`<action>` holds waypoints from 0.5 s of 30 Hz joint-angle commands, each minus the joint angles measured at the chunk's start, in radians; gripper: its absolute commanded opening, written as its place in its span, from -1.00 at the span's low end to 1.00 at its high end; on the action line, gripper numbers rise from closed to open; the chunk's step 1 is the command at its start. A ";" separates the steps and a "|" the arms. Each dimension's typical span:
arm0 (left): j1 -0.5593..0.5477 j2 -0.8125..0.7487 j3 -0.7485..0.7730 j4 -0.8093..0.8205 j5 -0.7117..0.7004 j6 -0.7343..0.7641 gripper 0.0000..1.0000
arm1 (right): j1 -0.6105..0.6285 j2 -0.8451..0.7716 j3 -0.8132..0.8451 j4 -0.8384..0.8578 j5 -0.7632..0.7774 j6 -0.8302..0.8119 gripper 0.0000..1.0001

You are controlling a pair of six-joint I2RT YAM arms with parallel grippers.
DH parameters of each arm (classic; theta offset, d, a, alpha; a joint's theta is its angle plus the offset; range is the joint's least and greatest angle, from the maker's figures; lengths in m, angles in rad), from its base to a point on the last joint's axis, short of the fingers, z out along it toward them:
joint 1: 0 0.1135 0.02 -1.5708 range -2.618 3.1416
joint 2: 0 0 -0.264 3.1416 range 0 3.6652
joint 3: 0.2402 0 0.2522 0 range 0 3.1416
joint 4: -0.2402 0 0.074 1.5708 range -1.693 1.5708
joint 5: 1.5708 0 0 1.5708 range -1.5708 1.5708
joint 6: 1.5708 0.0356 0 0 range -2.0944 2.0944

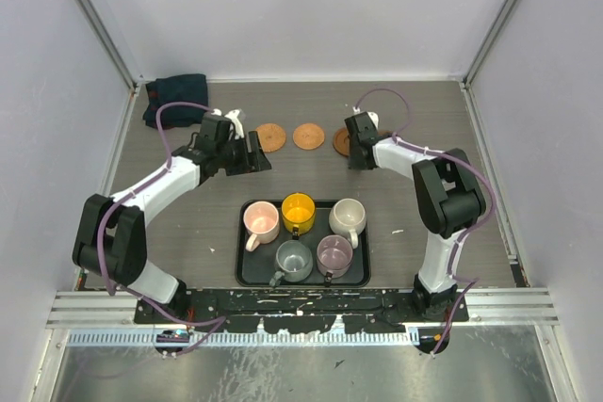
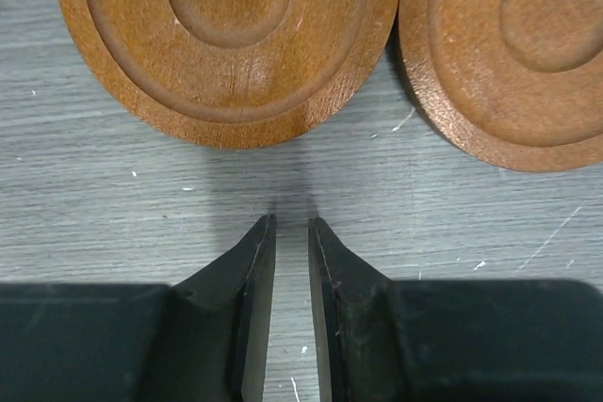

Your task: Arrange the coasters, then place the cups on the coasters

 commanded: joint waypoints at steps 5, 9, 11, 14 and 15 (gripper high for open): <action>0.004 -0.029 0.009 0.049 -0.081 -0.022 0.34 | 0.005 0.046 0.063 0.039 -0.032 0.018 -0.47; 0.004 -0.018 0.006 0.047 -0.095 -0.030 0.35 | 0.004 0.090 0.094 0.038 -0.035 0.017 -0.48; 0.005 -0.019 0.005 0.047 -0.102 -0.032 0.35 | 0.004 0.109 0.110 0.035 -0.033 0.017 -0.47; 0.007 -0.018 0.009 0.040 -0.105 -0.030 0.35 | 0.003 0.130 0.130 0.031 -0.018 0.018 -0.47; 0.008 -0.019 0.011 0.038 -0.105 -0.030 0.36 | 0.001 0.135 0.134 0.032 -0.014 0.019 -0.47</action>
